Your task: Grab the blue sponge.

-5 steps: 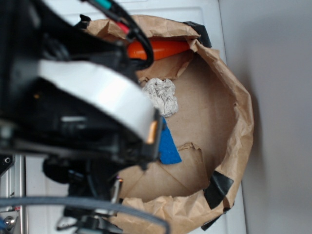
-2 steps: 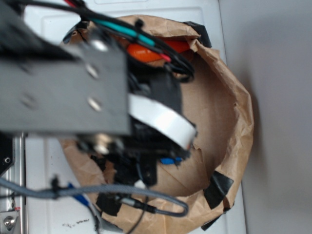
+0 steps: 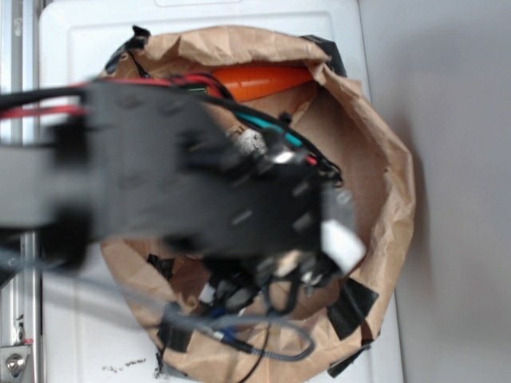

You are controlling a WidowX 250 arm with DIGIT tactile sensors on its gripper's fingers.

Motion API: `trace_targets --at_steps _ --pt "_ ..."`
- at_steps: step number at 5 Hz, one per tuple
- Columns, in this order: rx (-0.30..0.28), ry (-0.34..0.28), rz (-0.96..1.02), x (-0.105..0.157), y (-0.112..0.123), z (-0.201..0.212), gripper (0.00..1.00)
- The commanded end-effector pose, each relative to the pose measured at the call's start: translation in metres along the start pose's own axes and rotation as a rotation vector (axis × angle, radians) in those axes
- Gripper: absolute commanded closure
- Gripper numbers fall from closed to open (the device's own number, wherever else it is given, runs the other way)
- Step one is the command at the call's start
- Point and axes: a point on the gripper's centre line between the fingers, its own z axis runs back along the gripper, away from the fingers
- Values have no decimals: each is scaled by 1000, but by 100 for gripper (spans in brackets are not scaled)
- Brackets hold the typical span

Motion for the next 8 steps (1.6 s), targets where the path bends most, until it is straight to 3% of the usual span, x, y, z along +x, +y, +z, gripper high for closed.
trace_targets --at_steps 1,3,4,5,6,7,8 --pt "21 -56 -2 6 3 16 0" --pt "21 -56 -2 6 3 16 0" --pt "-33 -41 -59 -6 11 16 0" --pt "-49 -117 -113 -24 21 22 0" --pt "-16 -171 -122 -23 29 10 0" --pt "-2 -180 -139 -16 25 -4 0" --pt "66 -191 -166 -12 11 -26 0"
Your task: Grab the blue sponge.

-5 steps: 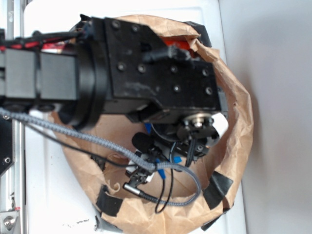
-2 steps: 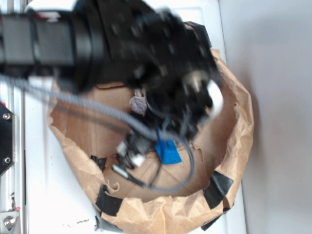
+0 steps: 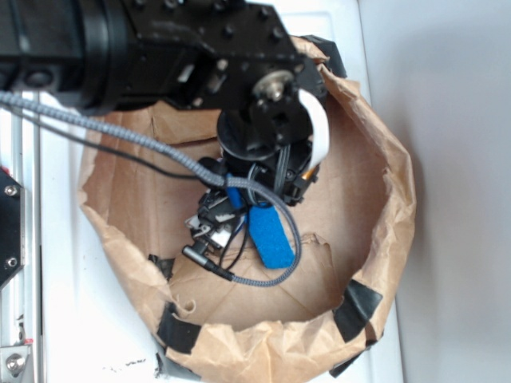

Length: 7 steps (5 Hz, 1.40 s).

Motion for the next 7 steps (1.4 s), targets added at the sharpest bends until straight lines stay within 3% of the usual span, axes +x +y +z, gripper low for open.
trace_targets --at_steps 1,2,5,6,7 --pt "68 7 -128 7 -22 -34 0" --pt "61 18 -111 4 -22 -40 100" --pt "84 0 -66 10 -22 -40 100" --pt "66 -2 -63 12 -22 -34 100" --pt "48 -6 -89 10 -19 -32 0"
